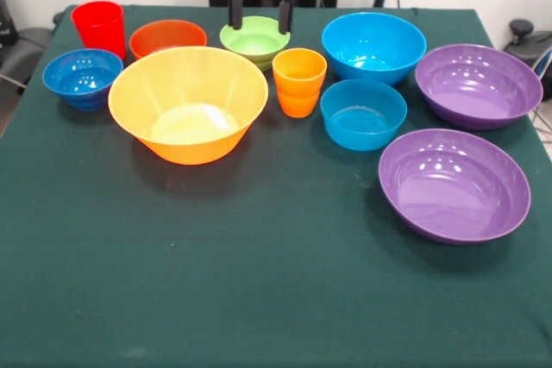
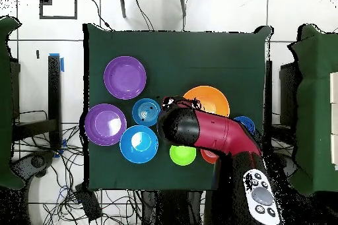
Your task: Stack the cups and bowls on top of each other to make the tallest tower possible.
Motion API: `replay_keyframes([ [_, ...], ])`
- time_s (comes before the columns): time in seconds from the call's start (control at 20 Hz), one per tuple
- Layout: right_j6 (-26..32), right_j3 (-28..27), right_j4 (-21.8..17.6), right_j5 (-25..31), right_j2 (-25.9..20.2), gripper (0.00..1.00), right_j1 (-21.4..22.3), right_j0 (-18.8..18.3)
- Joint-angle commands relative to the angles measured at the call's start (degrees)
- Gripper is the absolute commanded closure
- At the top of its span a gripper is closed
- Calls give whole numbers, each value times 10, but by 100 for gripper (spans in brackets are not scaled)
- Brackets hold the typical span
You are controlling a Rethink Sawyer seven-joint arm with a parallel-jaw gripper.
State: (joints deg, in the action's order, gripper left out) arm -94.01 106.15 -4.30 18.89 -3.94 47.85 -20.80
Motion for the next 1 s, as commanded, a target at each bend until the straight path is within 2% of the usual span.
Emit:
replay_keyframes([
  [0.05, -93, -1, 14, 5, -14, 0, -39, 8],
  [0.35, -95, -20, 1, -39, -7, 0, -98, 9],
  [0.5, -95, -20, -8, -60, -1, 0, -113, 11],
  [0.75, -83, -20, 2, -77, -30, 0, -138, -23],
  [1.0, -74, -36, -4, -89, -28, 0, -161, -29],
])
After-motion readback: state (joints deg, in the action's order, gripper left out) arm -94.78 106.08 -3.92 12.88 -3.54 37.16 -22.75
